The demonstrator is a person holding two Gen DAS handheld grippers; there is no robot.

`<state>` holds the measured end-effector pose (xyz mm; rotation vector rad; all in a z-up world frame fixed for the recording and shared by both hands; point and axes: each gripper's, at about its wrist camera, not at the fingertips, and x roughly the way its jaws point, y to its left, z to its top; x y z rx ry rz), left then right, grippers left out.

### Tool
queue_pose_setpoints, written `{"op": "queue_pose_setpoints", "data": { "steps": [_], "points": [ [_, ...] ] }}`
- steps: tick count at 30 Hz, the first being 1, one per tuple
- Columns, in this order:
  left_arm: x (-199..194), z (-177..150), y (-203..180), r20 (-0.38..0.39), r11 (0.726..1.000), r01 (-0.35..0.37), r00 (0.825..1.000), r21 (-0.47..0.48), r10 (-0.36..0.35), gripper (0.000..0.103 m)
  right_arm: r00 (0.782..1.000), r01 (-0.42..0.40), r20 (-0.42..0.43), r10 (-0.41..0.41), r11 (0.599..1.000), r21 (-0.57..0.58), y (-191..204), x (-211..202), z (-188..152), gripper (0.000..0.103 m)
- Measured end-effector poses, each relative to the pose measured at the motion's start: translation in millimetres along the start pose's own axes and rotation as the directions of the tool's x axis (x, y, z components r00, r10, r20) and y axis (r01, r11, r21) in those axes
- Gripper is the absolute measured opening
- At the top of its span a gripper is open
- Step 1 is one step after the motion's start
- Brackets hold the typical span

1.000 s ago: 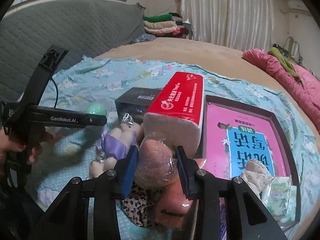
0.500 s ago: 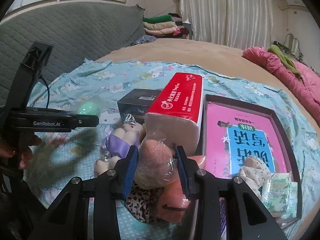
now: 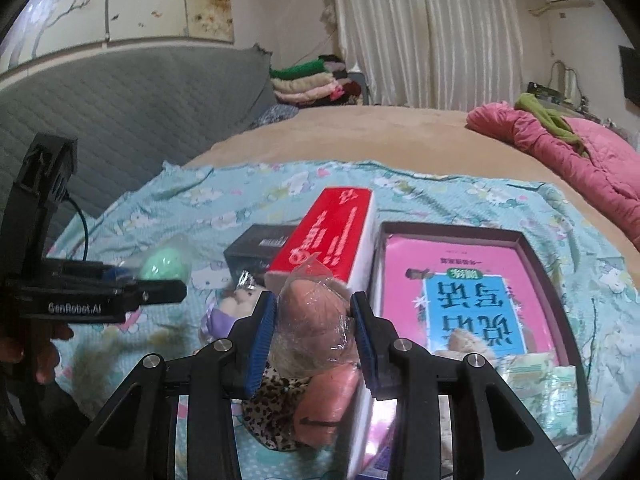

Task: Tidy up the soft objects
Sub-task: 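Lift and carry the green egg and pink ball bag with both tools over the pink box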

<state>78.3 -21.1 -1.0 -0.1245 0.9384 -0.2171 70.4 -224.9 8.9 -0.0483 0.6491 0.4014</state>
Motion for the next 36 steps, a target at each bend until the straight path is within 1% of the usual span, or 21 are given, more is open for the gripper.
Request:
{"op": "queue_pose_setpoints", "data": {
  "steps": [10,21,36],
  "points": [
    [-9,5,-46,-0.001,0.997,0.013,1.0,0.073,-0.013,0.052,0.997,0.025,0.069,-0.029,0.997,0.067,-26,-25,8,0.04],
    [-14,10,-92,0.001,0.988,0.029,1.0,0.149,-0.029,0.052,0.991,0.05,0.12,-0.067,0.989,0.139,-55,-46,10,0.04],
    [-5,14,-131,-0.017,0.977,0.068,0.998,0.201,-0.066,0.052,0.978,0.1,0.155,-0.141,0.964,0.246,-95,-64,8,0.039]
  ]
}}
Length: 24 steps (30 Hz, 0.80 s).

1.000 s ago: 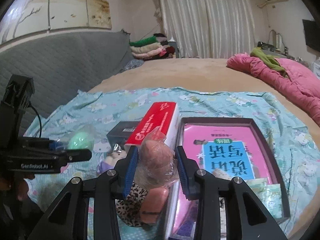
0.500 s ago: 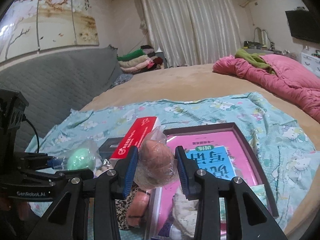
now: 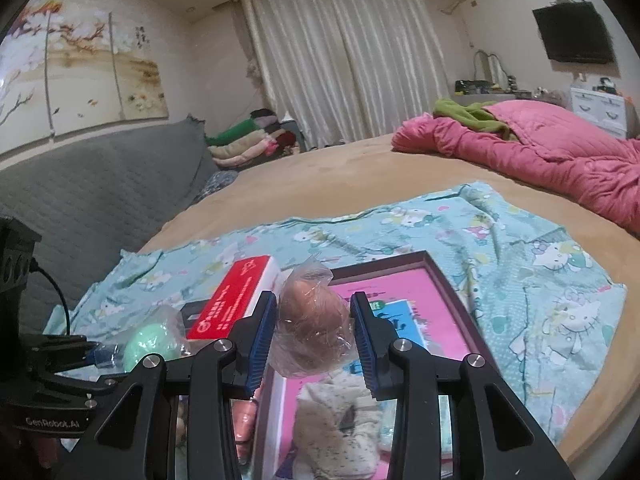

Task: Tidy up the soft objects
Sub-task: 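Lift and carry the green egg and pink ball bag with both tools over the pink box, then lower the green egg and pink ball bag into the box and open both tools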

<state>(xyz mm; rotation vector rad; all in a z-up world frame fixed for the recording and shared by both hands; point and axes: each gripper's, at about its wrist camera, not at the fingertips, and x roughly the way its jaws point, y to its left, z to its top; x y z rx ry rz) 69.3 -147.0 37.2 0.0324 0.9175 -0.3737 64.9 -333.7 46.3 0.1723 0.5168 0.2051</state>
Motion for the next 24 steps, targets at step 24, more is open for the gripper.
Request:
{"op": "queue_pose_setpoints", "data": {
  "steps": [24],
  "points": [
    [70,8,-51,-0.107,0.996,0.024,0.994,0.088,-0.014,0.052,0.996,0.092,-0.011,-0.091,0.987,0.13,-56,1,-3,0.04]
  ]
}}
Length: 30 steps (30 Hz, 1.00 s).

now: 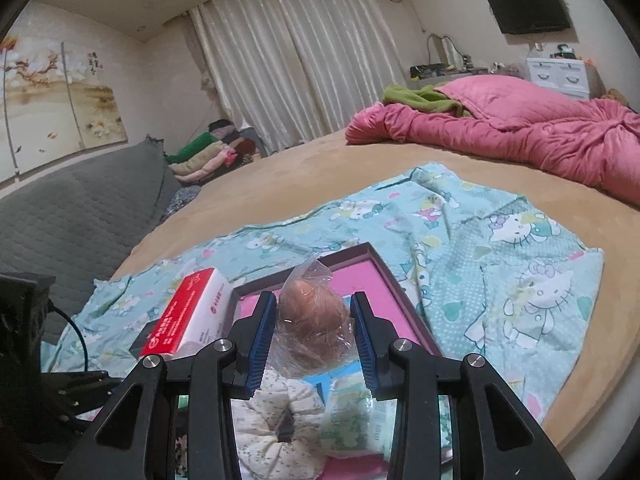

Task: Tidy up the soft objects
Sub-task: 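Lower the green egg and pink ball bag into the box and open both tools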

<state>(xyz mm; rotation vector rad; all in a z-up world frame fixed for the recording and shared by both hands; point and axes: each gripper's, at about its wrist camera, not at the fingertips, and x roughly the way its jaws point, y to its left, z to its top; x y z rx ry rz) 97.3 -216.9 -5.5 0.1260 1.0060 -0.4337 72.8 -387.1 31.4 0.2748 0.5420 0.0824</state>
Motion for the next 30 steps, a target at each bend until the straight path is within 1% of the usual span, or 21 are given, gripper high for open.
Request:
{"op": "queue_pose_setpoints", "data": {
  "steps": [8,21,30],
  "points": [
    [22,1,-3,-0.032,1.0,0.002,0.999,0.004,-0.002,0.052,1.0,0.011,-0.019,-0.011,1.0,0.011,-6,6,-3,0.04],
    [44,2,2,-0.059,1.0,0.006,0.998,-0.014,-0.007,0.052,0.996,0.012,-0.09,-0.013,1.0,-0.012,-2,26,-12,0.04],
    [54,-2,5,-0.072,0.999,0.027,0.997,-0.025,-0.028,0.052,0.994,0.017,-0.105,-0.019,1.0,-0.024,0,38,-15,0.04]
  ]
}}
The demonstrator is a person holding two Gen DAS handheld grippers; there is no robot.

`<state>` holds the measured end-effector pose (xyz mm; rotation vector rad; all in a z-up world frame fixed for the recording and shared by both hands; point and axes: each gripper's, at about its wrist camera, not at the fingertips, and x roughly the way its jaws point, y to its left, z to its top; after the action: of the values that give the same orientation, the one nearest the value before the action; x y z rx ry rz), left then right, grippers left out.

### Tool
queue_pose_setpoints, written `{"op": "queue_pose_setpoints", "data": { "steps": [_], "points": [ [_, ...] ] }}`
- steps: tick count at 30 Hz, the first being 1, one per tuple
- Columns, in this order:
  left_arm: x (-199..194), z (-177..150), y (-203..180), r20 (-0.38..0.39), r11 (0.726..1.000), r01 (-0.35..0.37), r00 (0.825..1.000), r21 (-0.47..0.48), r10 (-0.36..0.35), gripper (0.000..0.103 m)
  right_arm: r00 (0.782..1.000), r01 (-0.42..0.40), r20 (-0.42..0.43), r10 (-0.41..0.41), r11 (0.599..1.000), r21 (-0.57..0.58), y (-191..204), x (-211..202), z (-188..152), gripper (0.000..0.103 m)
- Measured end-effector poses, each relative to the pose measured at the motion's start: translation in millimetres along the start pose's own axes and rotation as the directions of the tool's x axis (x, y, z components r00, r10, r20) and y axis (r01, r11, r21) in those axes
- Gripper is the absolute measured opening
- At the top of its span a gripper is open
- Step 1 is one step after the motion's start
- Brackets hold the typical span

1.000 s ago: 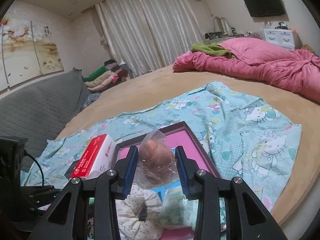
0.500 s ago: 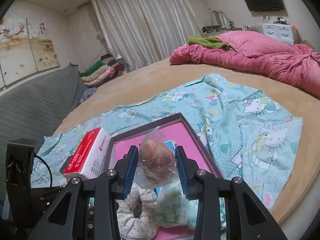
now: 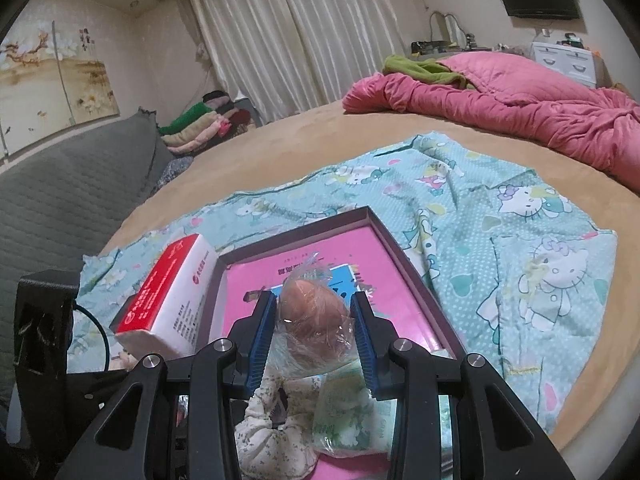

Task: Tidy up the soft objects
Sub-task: 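Lower the green egg and pink ball bag into the box and open both tools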

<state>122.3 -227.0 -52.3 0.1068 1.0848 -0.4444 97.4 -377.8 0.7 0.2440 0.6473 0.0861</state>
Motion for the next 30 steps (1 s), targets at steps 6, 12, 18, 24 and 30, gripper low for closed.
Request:
{"op": "queue_pose_setpoints", "data": {
  "steps": [6,12,18,24,30],
  "points": [
    [2,-1,0,0.001,1.0,0.001,1.0,0.004,-0.001,0.052,1.0,0.013,-0.004,-0.013,1.0,-0.006,2,7,0,0.04],
    [3,-3,-2,0.001,1.0,0.003,1.0,0.015,-0.003,0.052,0.999,0.032,-0.026,-0.032,0.999,-0.008,1,20,-1,0.04],
    [2,-4,-2,0.0,1.0,0.01,1.0,0.011,-0.01,0.052,0.997,0.037,-0.074,-0.037,0.999,-0.01,0,36,-7,0.04],
    [2,-5,-1,-0.004,1.0,0.013,1.0,0.006,-0.013,0.052,0.994,0.04,-0.1,-0.043,0.999,-0.029,2,44,-12,0.04],
    [-2,-7,3,-0.009,1.0,0.021,1.0,-0.016,-0.022,0.052,0.994,0.051,-0.095,-0.054,0.998,-0.036,2,47,-13,0.04]
  ]
}}
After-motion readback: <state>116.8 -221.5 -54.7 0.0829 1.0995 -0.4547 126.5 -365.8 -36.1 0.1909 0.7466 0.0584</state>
